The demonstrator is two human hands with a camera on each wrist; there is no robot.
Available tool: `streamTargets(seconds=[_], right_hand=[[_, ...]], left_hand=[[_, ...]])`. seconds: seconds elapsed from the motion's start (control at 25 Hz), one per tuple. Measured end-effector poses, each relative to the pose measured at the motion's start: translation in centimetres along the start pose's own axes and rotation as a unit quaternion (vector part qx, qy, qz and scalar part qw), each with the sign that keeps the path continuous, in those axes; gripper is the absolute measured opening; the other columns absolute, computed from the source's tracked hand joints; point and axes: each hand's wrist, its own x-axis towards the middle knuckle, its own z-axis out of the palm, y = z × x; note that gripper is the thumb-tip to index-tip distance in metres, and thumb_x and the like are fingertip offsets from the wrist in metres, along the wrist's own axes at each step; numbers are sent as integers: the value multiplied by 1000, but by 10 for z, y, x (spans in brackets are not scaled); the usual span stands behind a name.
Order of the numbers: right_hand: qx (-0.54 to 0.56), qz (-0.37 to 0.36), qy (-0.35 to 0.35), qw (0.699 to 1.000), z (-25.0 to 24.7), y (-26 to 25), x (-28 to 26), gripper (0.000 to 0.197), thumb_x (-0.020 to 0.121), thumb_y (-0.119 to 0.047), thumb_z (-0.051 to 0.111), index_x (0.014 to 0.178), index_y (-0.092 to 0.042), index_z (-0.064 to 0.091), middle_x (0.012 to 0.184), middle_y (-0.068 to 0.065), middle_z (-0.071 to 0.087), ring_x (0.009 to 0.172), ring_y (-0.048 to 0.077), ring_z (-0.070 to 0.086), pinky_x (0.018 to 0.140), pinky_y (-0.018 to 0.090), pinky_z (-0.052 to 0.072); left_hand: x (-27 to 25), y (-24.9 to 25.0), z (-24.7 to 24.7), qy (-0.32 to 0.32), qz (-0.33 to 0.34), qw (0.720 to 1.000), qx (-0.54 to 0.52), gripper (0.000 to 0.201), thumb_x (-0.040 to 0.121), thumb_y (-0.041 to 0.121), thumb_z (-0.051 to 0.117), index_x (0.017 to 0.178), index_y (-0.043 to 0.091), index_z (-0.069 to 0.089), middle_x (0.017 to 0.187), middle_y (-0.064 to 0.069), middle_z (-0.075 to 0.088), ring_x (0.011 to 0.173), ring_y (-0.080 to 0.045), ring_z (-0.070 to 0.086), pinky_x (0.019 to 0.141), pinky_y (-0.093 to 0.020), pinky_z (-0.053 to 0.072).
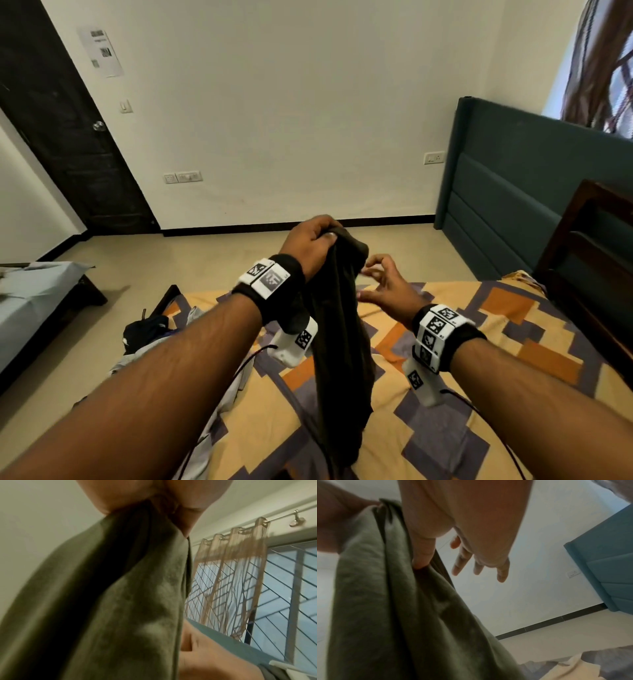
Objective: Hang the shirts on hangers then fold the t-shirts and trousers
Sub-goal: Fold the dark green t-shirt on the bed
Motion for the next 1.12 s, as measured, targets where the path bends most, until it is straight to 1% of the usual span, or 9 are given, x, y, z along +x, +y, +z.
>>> streamTargets(seconds=[0.08,0.2,0.4,0.48,0.6,0.68,0.8,0.88,1.12], right_hand=[[38,29,-75,996,4,14,6,66,75,4,74,125,-28,45,118,10,61,103,16,64,87,44,54],[-56,35,-147,987,8,23,16,47,70,-7,79,114,-6,64,119,14,65,115,28,59,101,52,46],[19,74,-169,983,-4,17,12,32,78,8,69,109,0,63,107,12,70,102,24,66,89,33,53],[-69,85,-218,970,-12,18,12,40,77,-1,75,114,-4,62,111,5,69,105,19,65,86,25,52],[-346,122,-269,890,-22,26,14,39,76,-16,79,112,-12,62,115,5,66,109,23,61,92,30,49],[-418,129,-245,865,-38,29,14,42,75,-18,79,113,-10,62,112,5,66,106,21,60,91,28,48],[-374,84,-136,913,-80,18,18,21,76,-13,78,88,-7,62,83,2,62,85,20,58,65,22,43],[-418,62,-47,905,-107,1,21,19,79,-16,76,75,-16,57,72,0,55,76,20,54,57,23,36],[-537,54,101,836,-134,-33,18,7,82,-15,64,87,-19,61,86,8,60,85,28,59,67,30,44]], left_hand=[[4,10,-8,-45,9,998,53,21,91,6,49,88,22,61,84,7,60,83,-9,56,73,-21,42],[11,18,-24,-96,12,987,129,17,91,12,53,87,26,62,84,7,61,84,-12,58,74,-24,44],[13,12,-57,-100,5,957,274,17,74,23,79,87,14,73,72,5,61,75,-9,57,65,-12,40],[13,6,-67,-53,1,962,268,16,76,21,77,89,12,74,74,4,63,77,-12,59,69,-18,42],[14,2,-73,-3,29,966,258,10,78,19,75,86,13,73,75,3,64,77,-15,61,73,-24,44],[18,0,-80,34,46,962,268,9,79,19,73,86,13,72,76,3,64,80,-17,62,76,-27,47],[21,-5,-97,92,41,958,268,13,80,25,71,85,14,70,78,1,65,82,-22,63,77,-29,47],[18,-9,-100,112,44,955,269,16,81,28,69,86,12,69,80,-5,67,82,-25,62,78,-32,48],[-7,-29,-89,123,33,954,272,13,90,23,61,90,10,61,82,-12,65,77,-28,59,72,-34,45]])
